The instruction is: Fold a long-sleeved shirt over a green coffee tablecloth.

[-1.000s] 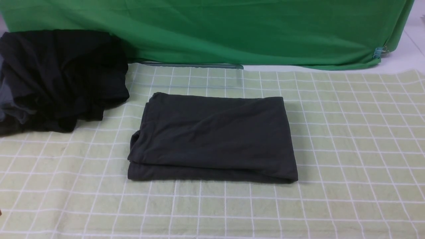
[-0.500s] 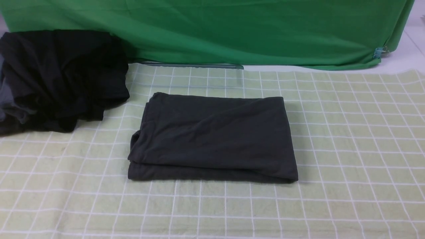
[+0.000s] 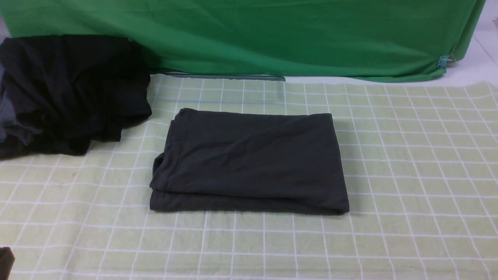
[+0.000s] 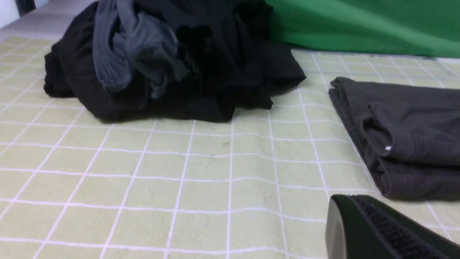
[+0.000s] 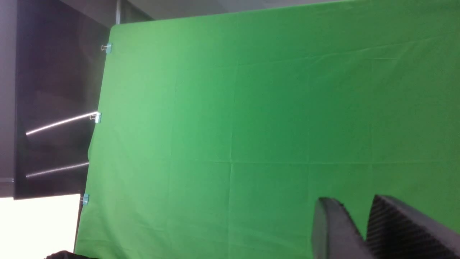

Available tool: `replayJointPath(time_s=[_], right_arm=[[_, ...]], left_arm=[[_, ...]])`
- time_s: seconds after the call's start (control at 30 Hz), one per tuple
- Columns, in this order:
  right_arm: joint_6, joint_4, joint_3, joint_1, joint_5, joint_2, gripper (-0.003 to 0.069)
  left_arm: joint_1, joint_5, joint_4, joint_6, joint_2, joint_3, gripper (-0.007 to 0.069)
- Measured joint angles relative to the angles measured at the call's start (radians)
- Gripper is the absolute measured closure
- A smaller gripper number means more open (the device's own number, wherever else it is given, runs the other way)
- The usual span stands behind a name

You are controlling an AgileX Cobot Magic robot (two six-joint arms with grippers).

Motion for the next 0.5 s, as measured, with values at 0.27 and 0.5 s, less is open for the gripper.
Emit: replayJointPath(time_s=[0.27,0.5], right_arm=[[0.0,0.0,0.001,0.0,0.0,0.0,0.0485],[0.0,0.0,0.001,0.0,0.0,0.0,0.0476]], left_arm=[[0.0,-0.002,0.0,0.0,0.0,0.0,0.0623],[0.0,-0.003,0.0,0.0,0.0,0.001,0.0623]])
